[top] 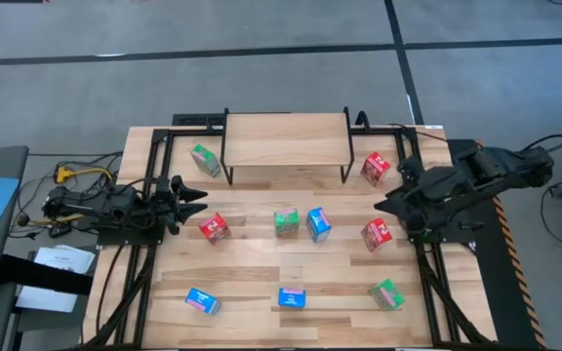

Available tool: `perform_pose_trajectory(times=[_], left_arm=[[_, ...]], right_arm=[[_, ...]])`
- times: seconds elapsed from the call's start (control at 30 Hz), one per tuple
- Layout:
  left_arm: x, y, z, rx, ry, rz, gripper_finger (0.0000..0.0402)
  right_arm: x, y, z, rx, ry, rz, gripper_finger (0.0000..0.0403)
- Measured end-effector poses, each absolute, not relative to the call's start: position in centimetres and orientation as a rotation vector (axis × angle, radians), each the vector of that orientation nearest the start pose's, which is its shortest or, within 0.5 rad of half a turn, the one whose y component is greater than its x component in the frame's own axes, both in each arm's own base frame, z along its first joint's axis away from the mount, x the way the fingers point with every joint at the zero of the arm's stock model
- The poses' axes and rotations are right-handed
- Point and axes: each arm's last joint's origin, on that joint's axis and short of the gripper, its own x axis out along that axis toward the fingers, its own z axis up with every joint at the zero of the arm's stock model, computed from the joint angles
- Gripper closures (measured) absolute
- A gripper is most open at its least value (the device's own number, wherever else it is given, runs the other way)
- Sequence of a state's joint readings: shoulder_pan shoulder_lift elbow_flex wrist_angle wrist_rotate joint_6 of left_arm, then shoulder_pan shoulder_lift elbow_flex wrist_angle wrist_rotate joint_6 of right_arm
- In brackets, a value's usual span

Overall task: Stack cereal on shelf
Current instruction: Put the bottom right red cereal box on the shelf

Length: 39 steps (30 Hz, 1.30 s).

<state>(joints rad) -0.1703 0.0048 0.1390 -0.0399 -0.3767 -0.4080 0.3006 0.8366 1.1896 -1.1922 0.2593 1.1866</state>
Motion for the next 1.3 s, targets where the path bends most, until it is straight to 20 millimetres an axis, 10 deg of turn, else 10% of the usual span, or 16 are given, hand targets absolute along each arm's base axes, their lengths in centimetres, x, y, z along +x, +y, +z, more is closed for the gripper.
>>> perform_pose_trajectory(times=[0.7,1.3], left_arm=[[8.6,-0.4,20.4,-0.425,-0.109,0.189,0.018],[8.6,-0.4,20.4,-0.425,-0.107,0.183,0.018]], right_arm=[[15.5,6.2,32.3,0.725,1.197,-0.642,0.0025],[14.0,11.1,29.5,0.733,1.191,-0.772,0.0025]])
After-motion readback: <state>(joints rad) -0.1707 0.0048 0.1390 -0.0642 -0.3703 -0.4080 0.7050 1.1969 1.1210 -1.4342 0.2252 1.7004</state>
